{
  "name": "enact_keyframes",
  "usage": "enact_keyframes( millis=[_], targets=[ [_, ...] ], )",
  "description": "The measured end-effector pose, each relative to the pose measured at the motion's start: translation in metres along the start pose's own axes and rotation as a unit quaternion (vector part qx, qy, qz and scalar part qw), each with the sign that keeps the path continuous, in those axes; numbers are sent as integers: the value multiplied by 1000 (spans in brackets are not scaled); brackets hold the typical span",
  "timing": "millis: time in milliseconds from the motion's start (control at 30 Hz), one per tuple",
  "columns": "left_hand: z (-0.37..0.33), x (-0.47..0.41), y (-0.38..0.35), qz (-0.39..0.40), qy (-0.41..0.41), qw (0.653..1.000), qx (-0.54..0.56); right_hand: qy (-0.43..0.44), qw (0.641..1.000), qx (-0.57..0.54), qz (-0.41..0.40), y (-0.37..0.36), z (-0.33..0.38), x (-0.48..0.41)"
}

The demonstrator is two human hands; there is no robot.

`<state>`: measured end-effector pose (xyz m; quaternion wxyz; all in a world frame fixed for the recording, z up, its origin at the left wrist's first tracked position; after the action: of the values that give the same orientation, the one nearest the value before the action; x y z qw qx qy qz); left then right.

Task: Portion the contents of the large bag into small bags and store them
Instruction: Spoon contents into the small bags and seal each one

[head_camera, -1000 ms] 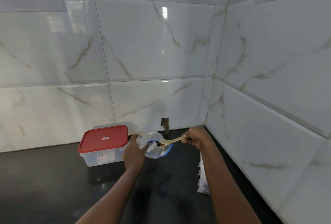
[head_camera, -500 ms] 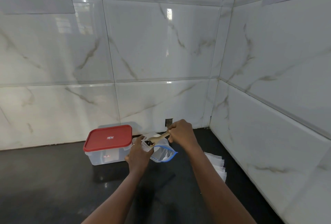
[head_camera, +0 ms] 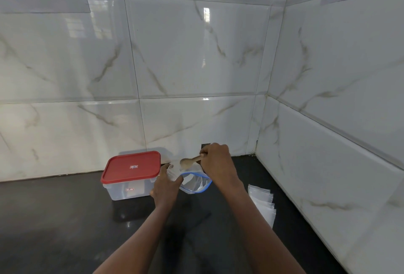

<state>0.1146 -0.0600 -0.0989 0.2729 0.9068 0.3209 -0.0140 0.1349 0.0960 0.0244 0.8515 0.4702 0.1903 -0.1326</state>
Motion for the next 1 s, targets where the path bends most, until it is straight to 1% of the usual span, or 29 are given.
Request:
enact_keyframes(
  millis=[67, 133, 200, 300, 400, 600, 733, 800, 867, 1000],
  targets=[
    [0, -2, 5, -7, 7, 1000, 6, -36, 999, 11, -15, 1, -15, 0],
    [1, -4, 11, -13, 8, 1000, 11, -80, 997, -3, 3, -13, -29, 3],
    [5, -5, 13, -17, 5, 1000, 13, -99, 995, -8, 31, -36, -37, 10],
    [13, -3, 14, -19, -9, 1000, 5, -82, 994, 6, 72, -68, -33, 24],
    [20, -1, 17, -18, -14, 1000, 16, -65, 994, 4, 90, -92, -21, 35],
    [21, -1, 19, -7, -26, 1000, 15, -51, 987, -5, 150, -131, -11, 35],
    [18, -5, 17, 8, -44, 999, -4, -70, 978, -1, 198, -155, -9, 31],
    [15, -7, 17, 7, -57, 998, -22, -93, 975, -5, 200, -168, -13, 29],
    [13, -9, 18, 3, -60, 998, -37, -110, 977, -25, 182, -170, -16, 28],
    [13, -10, 16, 3, -70, 996, -53, -175, 970, -94, 140, -170, -28, 29]
  ],
)
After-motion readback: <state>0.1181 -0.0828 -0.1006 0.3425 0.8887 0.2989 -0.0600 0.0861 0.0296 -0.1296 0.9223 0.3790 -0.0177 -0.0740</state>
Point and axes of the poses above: each hand's wrist, its own x-axis away from the middle knuckle, its own y-axis out of the back of the hand, z = x × y, the point moved 6 cm from there along -x, towards the middle knuckle, and after that the axes turned 12 degrees about -z, right-handed, at the moved point
